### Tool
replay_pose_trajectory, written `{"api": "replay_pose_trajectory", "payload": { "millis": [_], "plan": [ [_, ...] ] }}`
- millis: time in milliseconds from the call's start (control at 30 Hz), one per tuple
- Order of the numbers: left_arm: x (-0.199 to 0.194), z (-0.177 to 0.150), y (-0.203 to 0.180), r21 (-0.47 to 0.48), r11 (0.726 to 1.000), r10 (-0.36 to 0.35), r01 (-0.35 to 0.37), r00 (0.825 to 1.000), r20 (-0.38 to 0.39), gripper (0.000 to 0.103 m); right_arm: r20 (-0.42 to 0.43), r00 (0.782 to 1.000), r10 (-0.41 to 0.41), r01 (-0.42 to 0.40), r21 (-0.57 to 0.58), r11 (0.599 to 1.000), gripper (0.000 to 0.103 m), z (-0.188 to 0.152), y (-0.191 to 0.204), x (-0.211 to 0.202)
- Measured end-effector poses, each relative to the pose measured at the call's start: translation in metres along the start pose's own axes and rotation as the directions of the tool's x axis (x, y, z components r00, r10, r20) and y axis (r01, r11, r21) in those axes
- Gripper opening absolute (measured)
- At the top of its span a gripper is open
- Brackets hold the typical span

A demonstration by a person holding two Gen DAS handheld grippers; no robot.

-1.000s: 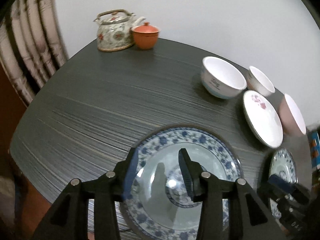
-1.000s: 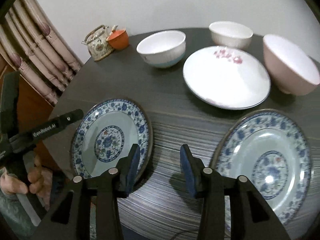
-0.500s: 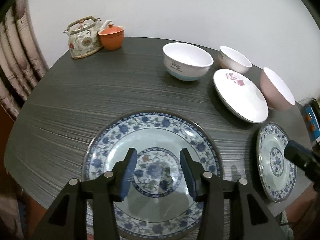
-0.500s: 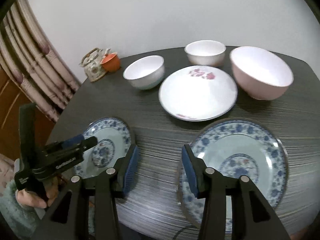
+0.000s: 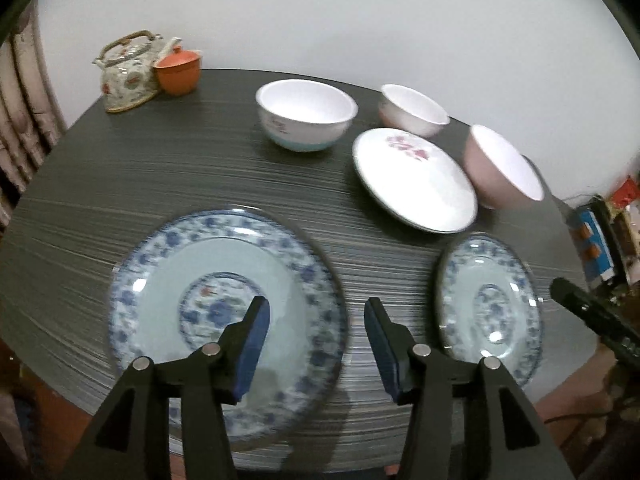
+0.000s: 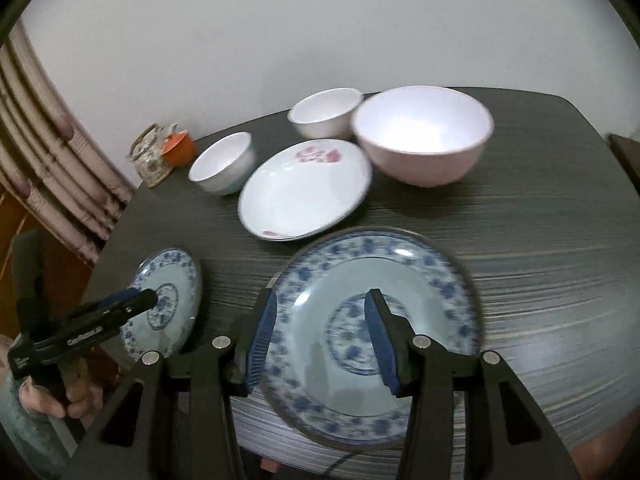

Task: Organize plates and bowls

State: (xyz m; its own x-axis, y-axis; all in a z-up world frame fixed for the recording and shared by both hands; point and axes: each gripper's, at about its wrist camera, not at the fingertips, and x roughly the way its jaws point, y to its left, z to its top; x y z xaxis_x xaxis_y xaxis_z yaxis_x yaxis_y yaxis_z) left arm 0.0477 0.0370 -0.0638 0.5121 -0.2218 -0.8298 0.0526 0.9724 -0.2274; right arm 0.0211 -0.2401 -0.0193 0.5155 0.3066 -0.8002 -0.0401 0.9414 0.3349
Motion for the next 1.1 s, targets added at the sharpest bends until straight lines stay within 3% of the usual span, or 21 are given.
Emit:
{"api": "replay_pose_trajectory", "payload": {
  "millis": [167,300,400,533,633,1100],
  "plan": [
    [0.012,-0.002,-0.028,-0.007,0.999,-0.051,0.051,0.998,-0.041,0.050,0.015,0.999,-0.045,0.045,0.034,0.998,0.045,0.003,-0.029,-0.007],
    [0.025,-0.002,-0.048,-0.014,0.995,-0.096,0.095,0.991,-0.089,0.050,-0.036,0.997,-0.065,0.068,0.089,0.994,0.045,0.001,-0.057,0.004],
    [0.032,-0.002,-0.056,-0.048,0.990,-0.137,0.132,0.984,-0.117,0.050,-0.072,0.997,0.003,0.011,0.184,0.983,0.045,0.000,-0.078,0.012],
    [0.043,-0.001,-0.063,-0.085,0.982,-0.180,0.168,0.970,-0.161,0.050,-0.086,0.996,0.010,0.011,0.239,0.971,0.045,-0.002,-0.095,0.016],
    [0.047,0.002,-0.065,-0.092,0.979,-0.196,0.181,0.963,-0.184,0.050,-0.093,0.994,0.061,-0.032,0.285,0.958,0.044,-0.003,-0.105,0.018],
    [0.073,0.010,-0.062,-0.213,0.947,-0.294,0.240,0.917,-0.271,0.050,-0.165,0.982,0.089,-0.022,0.368,0.929,0.038,-0.012,-0.131,0.038]
  ]
}}
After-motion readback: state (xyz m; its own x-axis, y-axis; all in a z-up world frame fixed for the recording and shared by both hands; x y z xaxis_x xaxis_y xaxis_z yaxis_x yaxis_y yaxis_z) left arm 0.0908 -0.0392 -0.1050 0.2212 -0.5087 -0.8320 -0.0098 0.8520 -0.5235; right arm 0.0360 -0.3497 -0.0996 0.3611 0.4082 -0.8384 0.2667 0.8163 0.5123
